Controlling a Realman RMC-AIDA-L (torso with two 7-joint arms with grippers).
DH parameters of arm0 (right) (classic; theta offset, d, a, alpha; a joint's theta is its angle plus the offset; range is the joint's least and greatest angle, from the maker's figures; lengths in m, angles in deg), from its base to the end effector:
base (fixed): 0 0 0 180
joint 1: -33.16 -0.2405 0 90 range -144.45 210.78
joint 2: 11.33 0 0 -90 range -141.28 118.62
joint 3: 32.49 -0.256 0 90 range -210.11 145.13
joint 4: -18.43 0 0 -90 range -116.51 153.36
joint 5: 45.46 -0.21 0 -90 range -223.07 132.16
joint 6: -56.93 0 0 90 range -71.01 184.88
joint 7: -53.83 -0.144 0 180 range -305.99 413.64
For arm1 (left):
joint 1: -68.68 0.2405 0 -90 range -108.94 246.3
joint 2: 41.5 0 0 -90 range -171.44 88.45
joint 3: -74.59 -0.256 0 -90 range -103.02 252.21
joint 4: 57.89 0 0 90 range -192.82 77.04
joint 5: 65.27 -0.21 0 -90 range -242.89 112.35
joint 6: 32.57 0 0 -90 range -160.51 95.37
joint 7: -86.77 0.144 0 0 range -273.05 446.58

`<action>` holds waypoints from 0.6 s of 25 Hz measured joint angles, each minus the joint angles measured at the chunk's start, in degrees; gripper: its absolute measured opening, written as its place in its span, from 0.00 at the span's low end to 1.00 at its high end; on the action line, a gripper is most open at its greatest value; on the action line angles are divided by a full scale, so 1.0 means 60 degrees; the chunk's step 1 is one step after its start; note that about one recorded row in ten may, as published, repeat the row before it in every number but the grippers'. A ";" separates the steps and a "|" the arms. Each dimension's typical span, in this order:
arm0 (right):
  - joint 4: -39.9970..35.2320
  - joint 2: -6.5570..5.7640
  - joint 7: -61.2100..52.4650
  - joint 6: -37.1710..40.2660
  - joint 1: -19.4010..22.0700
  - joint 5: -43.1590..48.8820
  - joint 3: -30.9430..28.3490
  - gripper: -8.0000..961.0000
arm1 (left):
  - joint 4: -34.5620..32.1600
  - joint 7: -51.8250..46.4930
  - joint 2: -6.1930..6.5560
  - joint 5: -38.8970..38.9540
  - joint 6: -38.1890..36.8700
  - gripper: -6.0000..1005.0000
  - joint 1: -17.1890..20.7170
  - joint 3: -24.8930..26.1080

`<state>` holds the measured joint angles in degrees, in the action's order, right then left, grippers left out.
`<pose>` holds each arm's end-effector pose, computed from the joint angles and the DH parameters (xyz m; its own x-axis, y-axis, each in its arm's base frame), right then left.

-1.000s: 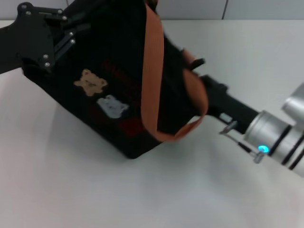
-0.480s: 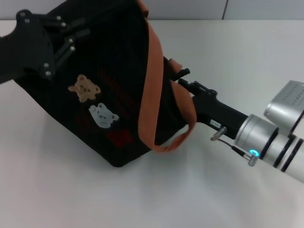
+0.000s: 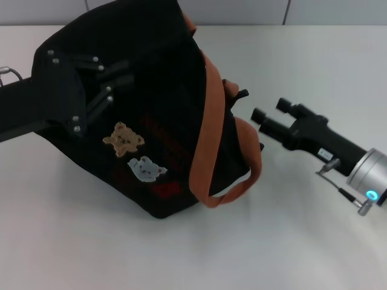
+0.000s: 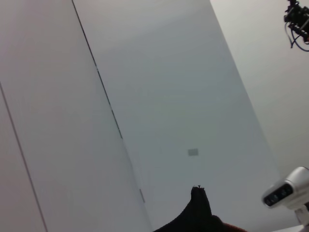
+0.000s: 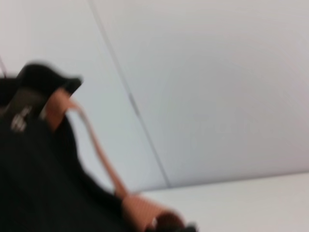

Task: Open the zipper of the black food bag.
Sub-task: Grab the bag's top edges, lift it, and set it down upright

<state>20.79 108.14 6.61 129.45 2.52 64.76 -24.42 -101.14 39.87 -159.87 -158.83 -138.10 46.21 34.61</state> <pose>0.2870 0.3089 -0.0746 0.4929 -0.3254 -0.8070 -0.7680 -0.5986 -0.2277 -0.2450 0.2935 0.0534 0.7153 -0.3485 0.6057 -0.0050 -0.8693 -0.4942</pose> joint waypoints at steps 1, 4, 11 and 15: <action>0.0000 0.0000 0.0000 0.0000 0.0000 0.0000 0.0000 0.87 | 0.0004 0.0002 -0.0005 -0.0002 -0.0041 0.10 0.0000 -0.0029; -0.0214 -0.0005 -0.0022 0.0703 0.0163 -0.0004 -0.0439 0.87 | 0.0156 0.0015 -0.0025 0.0018 -0.0256 0.10 -0.0042 -0.0081; -0.0417 -0.0016 0.0267 0.2510 0.0398 -0.0008 -0.0942 0.87 | 0.1486 0.0632 -0.0057 0.0060 -0.0391 0.10 -0.0566 -0.0863; -0.0460 -0.0036 -0.0631 0.3009 0.0302 0.0157 -0.0802 0.87 | 0.1953 0.0948 -0.0073 0.0061 -0.0283 0.10 -0.0745 -0.1031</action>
<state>18.03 107.93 2.83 147.51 4.33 65.71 -29.24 -89.42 45.55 -160.31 -158.47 -139.79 41.73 28.43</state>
